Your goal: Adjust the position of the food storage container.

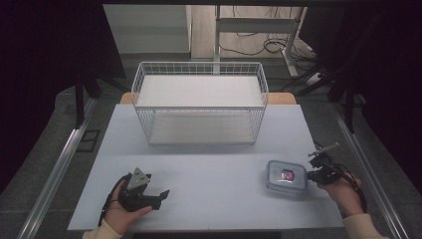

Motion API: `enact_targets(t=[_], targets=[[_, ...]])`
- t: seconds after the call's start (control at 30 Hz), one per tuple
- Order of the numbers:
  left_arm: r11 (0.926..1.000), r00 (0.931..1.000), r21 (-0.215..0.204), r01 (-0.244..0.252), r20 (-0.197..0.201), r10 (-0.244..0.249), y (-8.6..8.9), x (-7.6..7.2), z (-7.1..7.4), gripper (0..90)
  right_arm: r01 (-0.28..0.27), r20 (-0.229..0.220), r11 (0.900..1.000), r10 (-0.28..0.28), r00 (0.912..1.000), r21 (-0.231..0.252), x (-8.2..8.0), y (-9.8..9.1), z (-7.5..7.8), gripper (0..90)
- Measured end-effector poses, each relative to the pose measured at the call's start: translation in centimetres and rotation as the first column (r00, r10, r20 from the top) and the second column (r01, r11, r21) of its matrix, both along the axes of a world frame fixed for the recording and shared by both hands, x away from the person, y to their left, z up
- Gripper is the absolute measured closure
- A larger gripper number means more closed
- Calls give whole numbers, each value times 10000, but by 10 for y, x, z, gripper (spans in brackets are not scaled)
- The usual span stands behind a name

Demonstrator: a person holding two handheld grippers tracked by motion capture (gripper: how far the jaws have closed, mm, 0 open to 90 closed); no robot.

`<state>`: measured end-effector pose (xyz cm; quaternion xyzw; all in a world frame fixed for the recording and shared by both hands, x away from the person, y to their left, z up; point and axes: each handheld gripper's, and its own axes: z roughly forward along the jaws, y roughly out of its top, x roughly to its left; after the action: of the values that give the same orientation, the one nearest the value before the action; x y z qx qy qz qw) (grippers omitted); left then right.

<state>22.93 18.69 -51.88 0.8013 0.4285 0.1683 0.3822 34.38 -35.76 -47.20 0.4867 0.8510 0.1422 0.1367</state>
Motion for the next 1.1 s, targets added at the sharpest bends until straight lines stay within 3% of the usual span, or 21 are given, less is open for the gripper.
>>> enact_targets(t=[0.33,0.53,0.67,0.83,1.1], targets=[[10000,10000,42,25,-11,-25,0,-1,0,148,-707,76,9974,706,9975,146,10,32,-1,898],[10000,10000,6,20,14,-20,1,-1,0,148,-1362,114,9904,1359,9907,247,8,60,-1,898],[10000,10000,-15,-1,16,1,2,-1,0,149,-1828,33,9827,1828,9831,308,3,77,-2,898],[10000,10000,30,70,6,-70,0,-1,0,149,-2598,1,9651,2599,9656,313,-7,100,1,897],[10000,10000,16,73,15,-73,0,-3,0,149,-3260,-123,9444,3268,9450,428,-13,125,-2,897]])
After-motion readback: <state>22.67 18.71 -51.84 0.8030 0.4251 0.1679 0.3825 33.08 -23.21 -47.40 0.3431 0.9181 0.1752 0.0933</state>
